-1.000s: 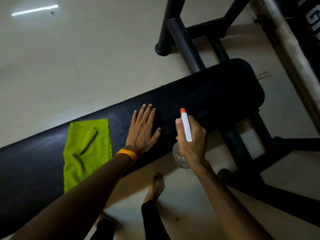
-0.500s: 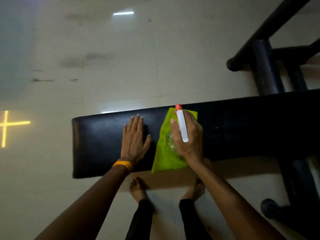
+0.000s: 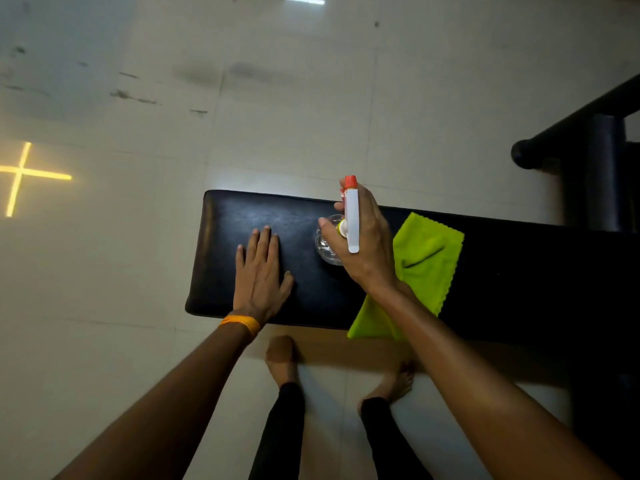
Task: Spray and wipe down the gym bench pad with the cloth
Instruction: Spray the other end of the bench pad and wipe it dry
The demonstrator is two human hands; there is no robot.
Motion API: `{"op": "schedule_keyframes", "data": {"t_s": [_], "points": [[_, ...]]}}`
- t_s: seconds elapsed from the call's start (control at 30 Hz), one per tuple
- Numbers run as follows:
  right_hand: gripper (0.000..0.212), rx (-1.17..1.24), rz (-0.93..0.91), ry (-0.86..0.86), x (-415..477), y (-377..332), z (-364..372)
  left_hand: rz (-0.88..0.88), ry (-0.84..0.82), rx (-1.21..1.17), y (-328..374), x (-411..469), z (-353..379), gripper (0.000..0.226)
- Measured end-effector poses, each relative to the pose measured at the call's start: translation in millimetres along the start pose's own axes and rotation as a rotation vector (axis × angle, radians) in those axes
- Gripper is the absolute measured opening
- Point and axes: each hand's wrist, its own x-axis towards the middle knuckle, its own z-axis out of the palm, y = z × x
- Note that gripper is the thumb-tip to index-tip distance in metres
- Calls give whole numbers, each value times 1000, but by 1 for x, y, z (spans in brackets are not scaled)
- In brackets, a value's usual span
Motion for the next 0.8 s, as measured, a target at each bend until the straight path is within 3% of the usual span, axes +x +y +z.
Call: {"op": "schedule_keyframes", "data": {"t_s": [0.13,0.17,0.23,0.33,0.5,0.6,0.7,0.8], "points": [[104,128,-10,-139,-15,15,-25,53,176,-22,3,-8,7,62],[101,134,-2,-142,-22,24,-33,73,222,-30,6,-12,8,55],[75,79,18,-101,-35,49,-47,131,288,-23,12,-19,11,37],[41,-138,78,-97,-36,101,-64,231,274,-42,35,-30,19,22],[45,-460,-68,-448,-11,140,-69,248,109,-134,95,-45,50,30],[31,-653,-242,-576,3,140,-71,166,19,-228,128,-43,62,37],[18,-691,-225,-597,7,143,-96,137,-21,-295,150,-34,65,29],[16,-468,-156,-470,-6,156,-140,77,-4,-382,170,-22,55,20]]}}
